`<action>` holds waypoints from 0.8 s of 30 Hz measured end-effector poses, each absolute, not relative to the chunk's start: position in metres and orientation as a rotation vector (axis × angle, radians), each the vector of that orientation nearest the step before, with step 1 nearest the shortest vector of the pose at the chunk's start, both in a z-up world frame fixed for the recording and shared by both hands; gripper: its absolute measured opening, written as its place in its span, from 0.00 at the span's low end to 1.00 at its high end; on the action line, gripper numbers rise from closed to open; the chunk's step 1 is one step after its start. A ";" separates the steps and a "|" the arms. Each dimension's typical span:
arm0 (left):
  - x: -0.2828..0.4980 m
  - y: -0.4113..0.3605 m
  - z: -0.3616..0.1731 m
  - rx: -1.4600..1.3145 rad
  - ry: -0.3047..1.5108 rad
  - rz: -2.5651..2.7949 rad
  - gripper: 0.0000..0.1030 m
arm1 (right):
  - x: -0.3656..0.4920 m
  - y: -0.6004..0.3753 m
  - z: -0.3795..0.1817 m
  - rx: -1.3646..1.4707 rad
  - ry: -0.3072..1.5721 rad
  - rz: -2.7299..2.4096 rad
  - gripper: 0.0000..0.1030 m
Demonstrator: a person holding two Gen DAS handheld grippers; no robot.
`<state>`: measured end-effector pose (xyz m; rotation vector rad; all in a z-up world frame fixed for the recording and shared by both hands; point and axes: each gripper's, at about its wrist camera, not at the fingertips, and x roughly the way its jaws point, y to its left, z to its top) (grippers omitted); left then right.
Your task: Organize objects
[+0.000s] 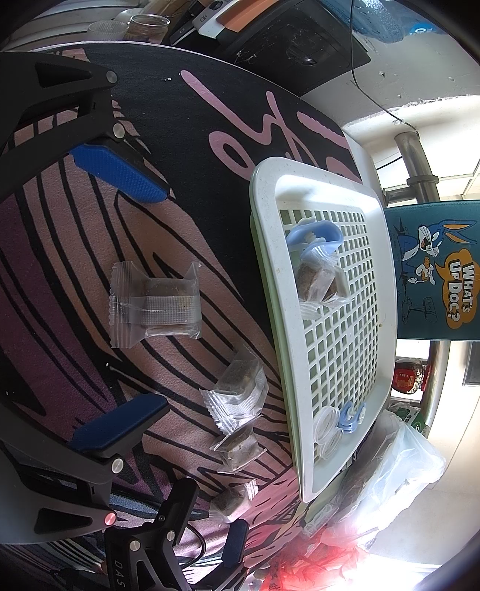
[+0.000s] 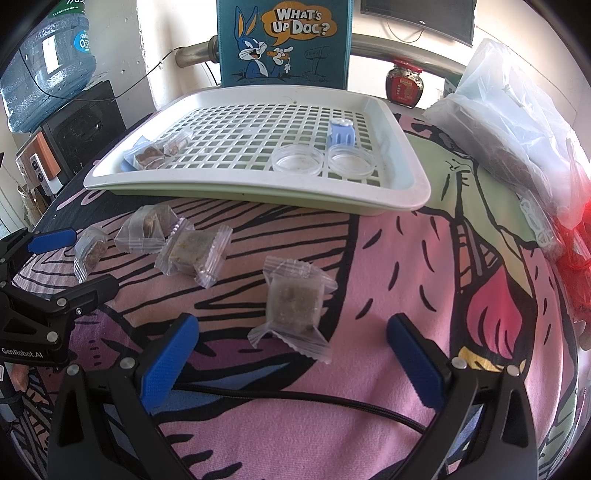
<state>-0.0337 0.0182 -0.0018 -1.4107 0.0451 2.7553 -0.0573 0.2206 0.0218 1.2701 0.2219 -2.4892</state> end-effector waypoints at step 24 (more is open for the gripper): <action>-0.029 0.008 0.003 -1.357 -0.064 2.777 0.84 | -0.052 0.218 0.027 1.225 0.218 -2.506 0.76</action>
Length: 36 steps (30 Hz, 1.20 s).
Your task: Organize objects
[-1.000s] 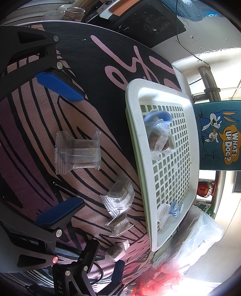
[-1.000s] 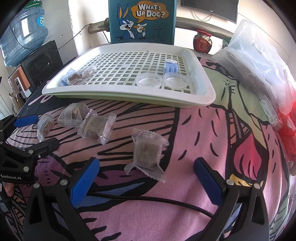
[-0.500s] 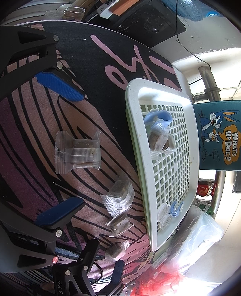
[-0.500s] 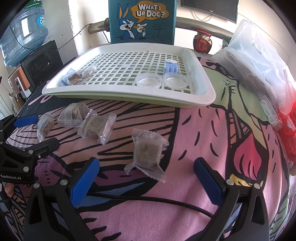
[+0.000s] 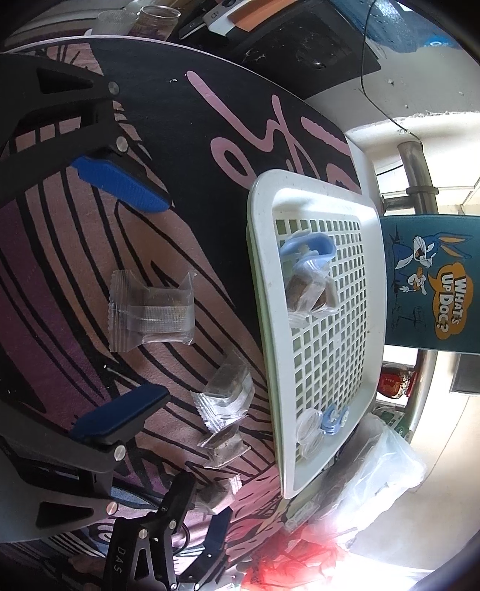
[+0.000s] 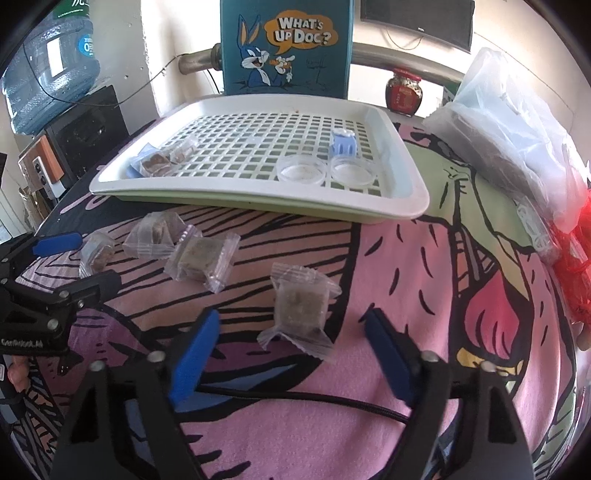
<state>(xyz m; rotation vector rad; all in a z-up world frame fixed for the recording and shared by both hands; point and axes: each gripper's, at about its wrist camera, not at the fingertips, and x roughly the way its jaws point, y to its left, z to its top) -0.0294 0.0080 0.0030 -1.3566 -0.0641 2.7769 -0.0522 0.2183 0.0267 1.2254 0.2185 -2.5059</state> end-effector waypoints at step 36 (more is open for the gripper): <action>-0.100 -0.030 0.092 -1.092 -0.151 2.767 0.24 | -0.094 0.236 0.130 0.907 0.073 -2.479 0.27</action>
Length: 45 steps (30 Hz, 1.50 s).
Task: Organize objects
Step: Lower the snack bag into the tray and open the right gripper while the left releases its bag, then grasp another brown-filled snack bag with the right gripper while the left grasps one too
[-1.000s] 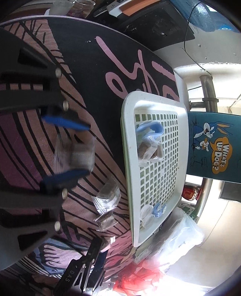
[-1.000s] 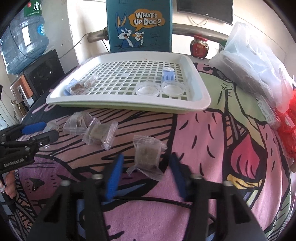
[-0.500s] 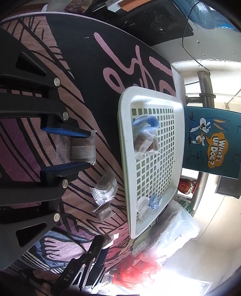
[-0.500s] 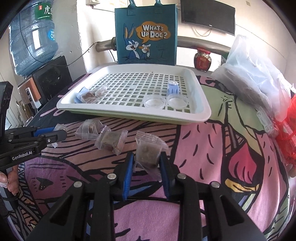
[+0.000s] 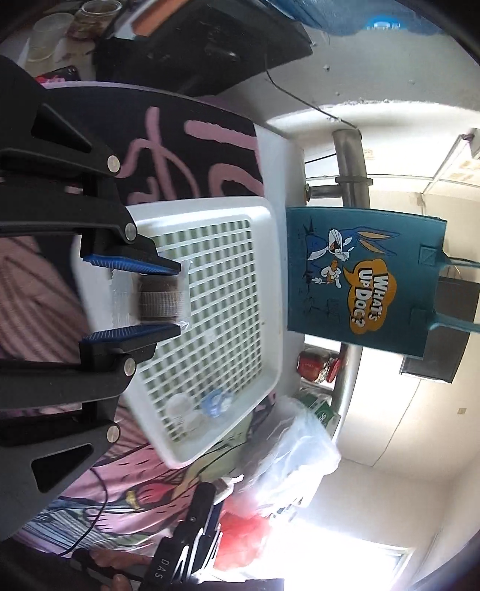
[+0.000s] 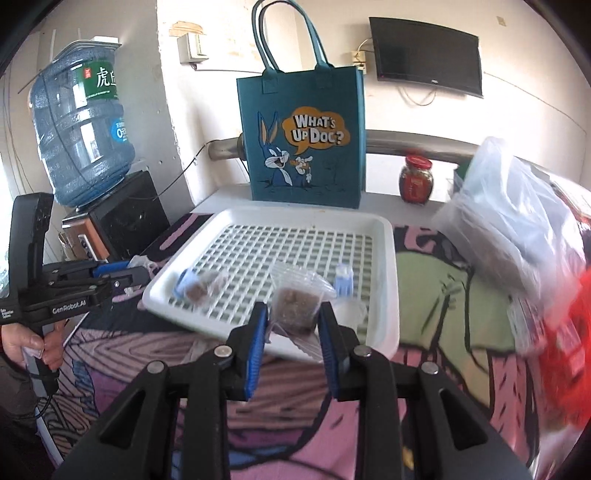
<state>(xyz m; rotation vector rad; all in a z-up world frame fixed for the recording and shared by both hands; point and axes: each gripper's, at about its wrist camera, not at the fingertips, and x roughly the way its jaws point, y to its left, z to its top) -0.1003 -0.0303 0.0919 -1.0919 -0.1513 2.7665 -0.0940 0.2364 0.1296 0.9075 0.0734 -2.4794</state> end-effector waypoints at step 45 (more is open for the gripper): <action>-0.043 -0.003 0.049 -1.172 -0.260 2.734 0.91 | -0.048 0.237 0.110 0.965 0.027 -2.343 0.71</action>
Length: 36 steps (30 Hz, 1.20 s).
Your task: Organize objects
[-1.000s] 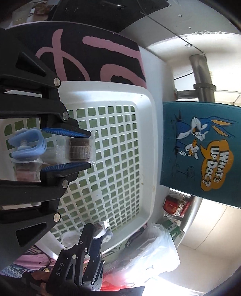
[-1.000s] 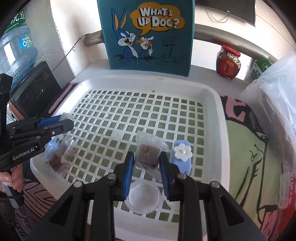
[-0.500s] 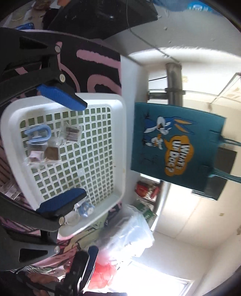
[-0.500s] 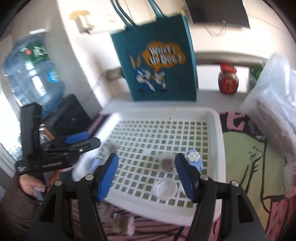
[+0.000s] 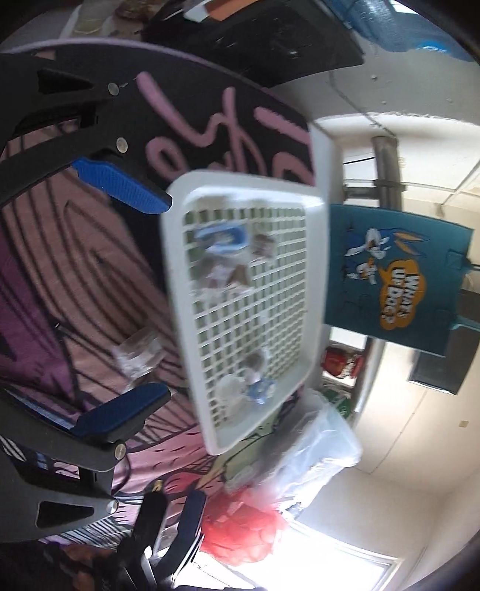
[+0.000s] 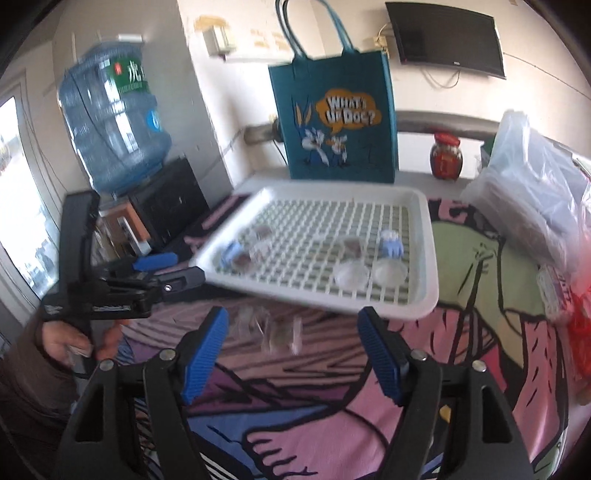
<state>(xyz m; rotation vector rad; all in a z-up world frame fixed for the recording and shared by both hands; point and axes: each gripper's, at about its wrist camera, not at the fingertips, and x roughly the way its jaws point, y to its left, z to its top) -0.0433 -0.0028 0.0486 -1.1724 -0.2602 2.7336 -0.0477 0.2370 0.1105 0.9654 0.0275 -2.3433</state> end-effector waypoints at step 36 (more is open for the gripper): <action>-0.057 0.023 0.008 -1.266 -0.117 2.669 0.35 | -0.069 0.181 0.030 1.107 0.253 -2.314 0.29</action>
